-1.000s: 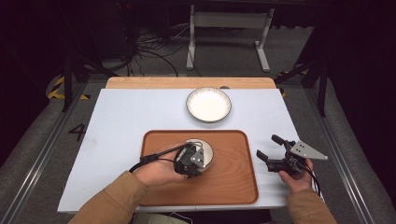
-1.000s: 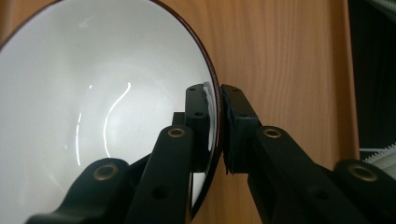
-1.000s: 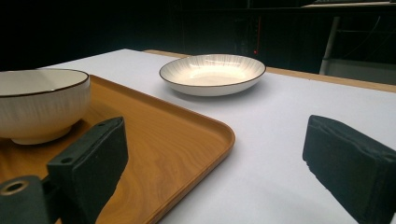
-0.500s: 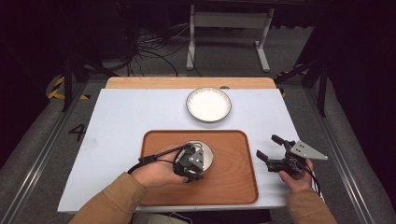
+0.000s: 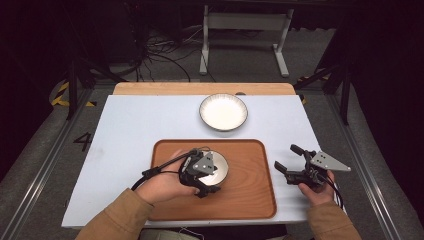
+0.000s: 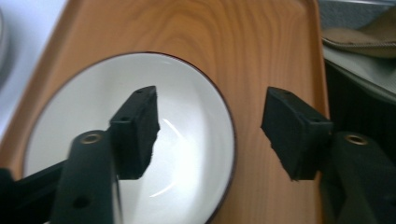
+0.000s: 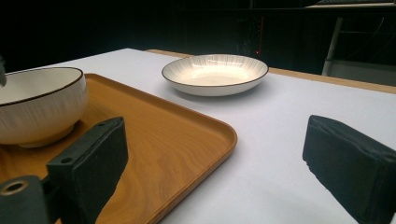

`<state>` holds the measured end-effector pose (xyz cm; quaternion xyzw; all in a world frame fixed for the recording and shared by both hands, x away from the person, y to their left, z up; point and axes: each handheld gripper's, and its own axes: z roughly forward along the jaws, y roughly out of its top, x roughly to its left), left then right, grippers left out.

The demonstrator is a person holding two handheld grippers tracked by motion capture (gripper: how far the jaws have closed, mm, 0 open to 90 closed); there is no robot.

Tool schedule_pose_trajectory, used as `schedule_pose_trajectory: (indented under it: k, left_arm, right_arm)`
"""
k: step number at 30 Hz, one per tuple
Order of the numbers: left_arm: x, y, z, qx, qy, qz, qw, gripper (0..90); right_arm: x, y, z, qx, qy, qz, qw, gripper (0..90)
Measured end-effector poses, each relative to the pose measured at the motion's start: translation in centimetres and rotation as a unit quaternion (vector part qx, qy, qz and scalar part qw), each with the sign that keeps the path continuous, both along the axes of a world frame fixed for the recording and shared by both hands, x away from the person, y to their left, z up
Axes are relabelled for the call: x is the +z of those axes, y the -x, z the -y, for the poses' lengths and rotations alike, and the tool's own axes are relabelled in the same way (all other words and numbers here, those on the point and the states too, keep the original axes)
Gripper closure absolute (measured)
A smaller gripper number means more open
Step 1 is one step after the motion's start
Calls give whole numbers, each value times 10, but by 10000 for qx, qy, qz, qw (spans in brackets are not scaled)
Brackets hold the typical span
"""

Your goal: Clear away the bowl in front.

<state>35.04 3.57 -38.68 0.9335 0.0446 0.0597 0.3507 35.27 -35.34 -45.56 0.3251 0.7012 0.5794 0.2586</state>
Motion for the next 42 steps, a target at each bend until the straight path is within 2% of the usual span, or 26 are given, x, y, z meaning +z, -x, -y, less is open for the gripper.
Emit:
schedule_pose_trajectory:
  k: [2, 4, 7, 8, 10, 11, 13, 14, 16, 17, 18, 19, 22, 23, 25, 26, 29, 31, 34, 36, 39, 41, 42]
  left_arm:
    - [1, 0, -2, 8, -5, 50, 10000, 332]
    - [2, 1, -5, 89, 147, 50, 9998, 323]
    - [5, 1, -15, 368, 475, 93, 9981, 278]
    - [5, 1, -15, 368, 475, 93, 9981, 266]
    - [7, 1, -22, 520, 700, 149, 9961, 266]
    - [10, 2, -29, 664, 925, 235, 9932, 269]
    - [11, 3, -36, 789, 1103, 208, 9905, 265]
    - [11, 3, -36, 789, 1103, 208, 9905, 263]
    - [13, 6, -47, 971, 1268, 234, 9869, 261]
    - [12, 7, -51, 1024, 1316, 227, 9857, 260]
    - [12, 7, -51, 1024, 1316, 227, 9857, 259]
    - [12, 9, -57, 1150, 1399, 247, 9832, 259]
    - [10, 11, -69, 1314, 1530, 261, 9791, 252]
    - [10, 11, -69, 1314, 1530, 261, 9791, 252]
    - [9, 12, -78, 1407, 1592, 275, 9768, 250]
    - [7, 13, -87, 1509, 1698, 291, 9734, 246]
    - [5, 14, -98, 1656, 1869, 275, 9679, 230]
    - [2, 13, -105, 1789, 1996, 272, 9630, 205]
    - [-3, 13, -113, 1907, 2136, 229, 9579, 182]
    - [-6, 13, -118, 1959, 2190, 200, 9557, 175]
    - [-12, 15, -127, 2039, 2187, 196, 9541, 163]
    - [-15, 16, -134, 2133, 2203, 214, 9516, 160]
    - [-17, 17, -139, 2212, 2239, 195, 9490, 158]
  right_arm:
    - [0, 0, 0, 4, -3, -4, 10000, 73]
    - [0, -1, 0, 9, -18, -25, 10000, 73]
    - [0, -1, 1, 33, -42, -44, 10000, 73]
    - [0, -1, 1, 33, -42, -44, 10000, 73]
    - [0, -1, 1, 36, -38, -43, 10000, 73]
    - [0, -1, 1, 50, -40, -50, 10000, 73]
    - [0, -1, 1, 59, -41, -54, 10000, 73]
    - [0, -1, 1, 59, -41, -54, 10000, 73]
    - [0, -2, 1, 81, -26, -44, 10000, 73]
    - [0, -1, 0, 87, -21, -43, 10000, 73]
    - [0, -1, 0, 93, -18, -41, 9999, 73]
    - [0, -1, 0, 94, -6, -29, 10000, 73]
    - [0, -1, 0, 103, 20, -14, 9999, 73]
    - [0, -1, 0, 103, 20, -14, 9999, 73]
    - [0, -1, 0, 110, 12, -25, 9999, 73]
    - [0, -1, 0, 112, 8, -19, 9999, 73]
    - [0, -1, 0, 112, 23, -14, 9999, 73]
    - [0, -1, 0, 100, 20, -4, 9999, 73]
    - [0, -1, 0, 105, 50, 1, 9999, 73]
    - [0, -1, 0, 99, 44, 3, 9999, 62]
    - [0, 0, 0, 107, 53, 5, 9999, 61]
    - [0, 0, -1, 107, 60, -3, 9999, 61]
    - [0, 0, -1, 112, 58, -4, 9999, 61]
